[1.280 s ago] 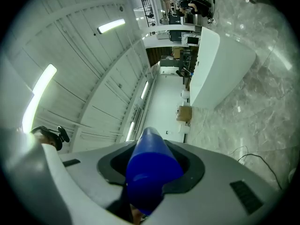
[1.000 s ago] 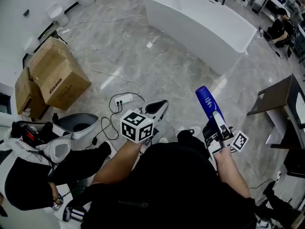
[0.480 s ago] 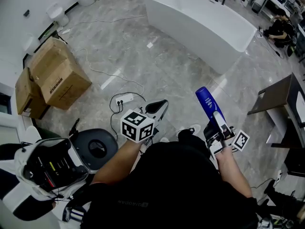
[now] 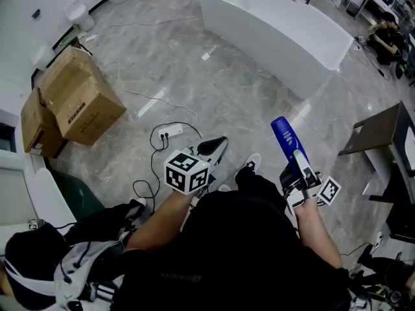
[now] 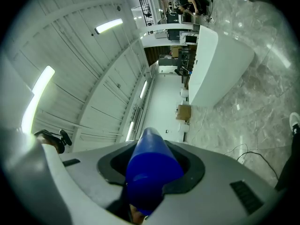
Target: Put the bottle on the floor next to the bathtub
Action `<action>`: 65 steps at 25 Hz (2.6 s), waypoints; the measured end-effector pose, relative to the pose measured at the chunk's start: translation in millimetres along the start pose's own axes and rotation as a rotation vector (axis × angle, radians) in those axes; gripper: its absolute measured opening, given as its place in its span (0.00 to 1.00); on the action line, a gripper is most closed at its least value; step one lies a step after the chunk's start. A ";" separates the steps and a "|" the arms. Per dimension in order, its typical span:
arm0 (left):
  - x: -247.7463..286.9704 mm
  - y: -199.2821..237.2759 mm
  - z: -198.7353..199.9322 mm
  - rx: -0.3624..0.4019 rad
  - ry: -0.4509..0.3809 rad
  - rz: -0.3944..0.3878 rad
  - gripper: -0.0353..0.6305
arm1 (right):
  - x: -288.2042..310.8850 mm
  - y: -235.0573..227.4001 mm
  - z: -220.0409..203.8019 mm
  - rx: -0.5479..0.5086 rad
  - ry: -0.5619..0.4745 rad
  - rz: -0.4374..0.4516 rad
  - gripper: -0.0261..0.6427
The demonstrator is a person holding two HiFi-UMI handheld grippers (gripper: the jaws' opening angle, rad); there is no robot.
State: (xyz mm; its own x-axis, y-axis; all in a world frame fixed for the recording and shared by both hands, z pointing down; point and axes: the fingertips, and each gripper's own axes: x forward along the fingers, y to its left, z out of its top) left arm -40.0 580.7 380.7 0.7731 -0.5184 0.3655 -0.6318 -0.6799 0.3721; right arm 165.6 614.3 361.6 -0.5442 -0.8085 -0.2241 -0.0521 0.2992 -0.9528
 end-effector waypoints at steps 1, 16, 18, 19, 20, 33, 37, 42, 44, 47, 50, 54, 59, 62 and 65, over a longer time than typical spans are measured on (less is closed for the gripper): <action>1.4 3.2 0.7 -0.004 0.001 0.003 0.08 | 2.9 -2.1 2.1 -0.001 0.000 -0.002 0.29; 55.5 94.0 53.4 -0.040 0.043 0.080 0.08 | 122.5 -59.1 82.2 -0.002 0.010 -0.018 0.29; 71.8 107.8 68.1 -0.030 0.060 0.084 0.08 | 141.7 -63.2 99.6 -0.007 0.010 0.000 0.29; 80.2 113.7 76.3 -0.024 0.066 0.085 0.08 | 150.3 -66.1 108.8 -0.012 0.009 0.005 0.29; 88.5 119.2 85.2 -0.020 0.070 0.085 0.08 | 158.5 -69.1 118.4 -0.014 0.006 0.009 0.29; 196.3 165.7 143.0 -0.071 0.189 0.052 0.08 | 205.2 -121.6 205.5 0.018 -0.012 -0.031 0.29; 207.6 166.8 146.2 -0.036 0.228 0.025 0.08 | 205.9 -131.5 209.7 0.037 -0.038 -0.037 0.29; 218.9 186.6 152.7 -0.054 0.238 0.035 0.08 | 214.9 -147.4 219.1 0.050 -0.052 -0.061 0.29; 222.4 194.6 156.2 -0.049 0.242 0.029 0.08 | 219.6 -152.6 223.6 0.048 -0.056 -0.069 0.29; 229.0 215.6 161.8 -0.058 0.247 0.029 0.08 | 232.3 -160.0 229.6 0.046 -0.069 -0.081 0.29; 245.5 249.1 185.9 -0.071 0.236 0.018 0.08 | 265.2 -164.9 241.4 0.041 -0.081 -0.097 0.29; 271.5 287.5 226.5 -0.045 0.194 -0.016 0.08 | 315.1 -163.0 254.5 0.002 -0.065 -0.100 0.29; 297.1 313.2 263.1 0.005 0.132 -0.066 0.08 | 365.7 -153.1 267.4 -0.074 -0.036 -0.091 0.29; 303.6 339.0 287.7 0.031 0.108 -0.092 0.08 | 401.1 -149.7 274.4 -0.090 -0.051 -0.088 0.29; 303.8 365.9 303.7 0.046 0.103 -0.110 0.08 | 427.5 -151.0 276.2 -0.109 -0.062 -0.098 0.29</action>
State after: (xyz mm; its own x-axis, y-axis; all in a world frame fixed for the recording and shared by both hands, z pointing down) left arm -19.4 17.0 368.8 0.8261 -0.3850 0.4116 -0.5387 -0.7540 0.3758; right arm 172.1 83.6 353.0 -0.4791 -0.8654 -0.1467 -0.1949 0.2678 -0.9435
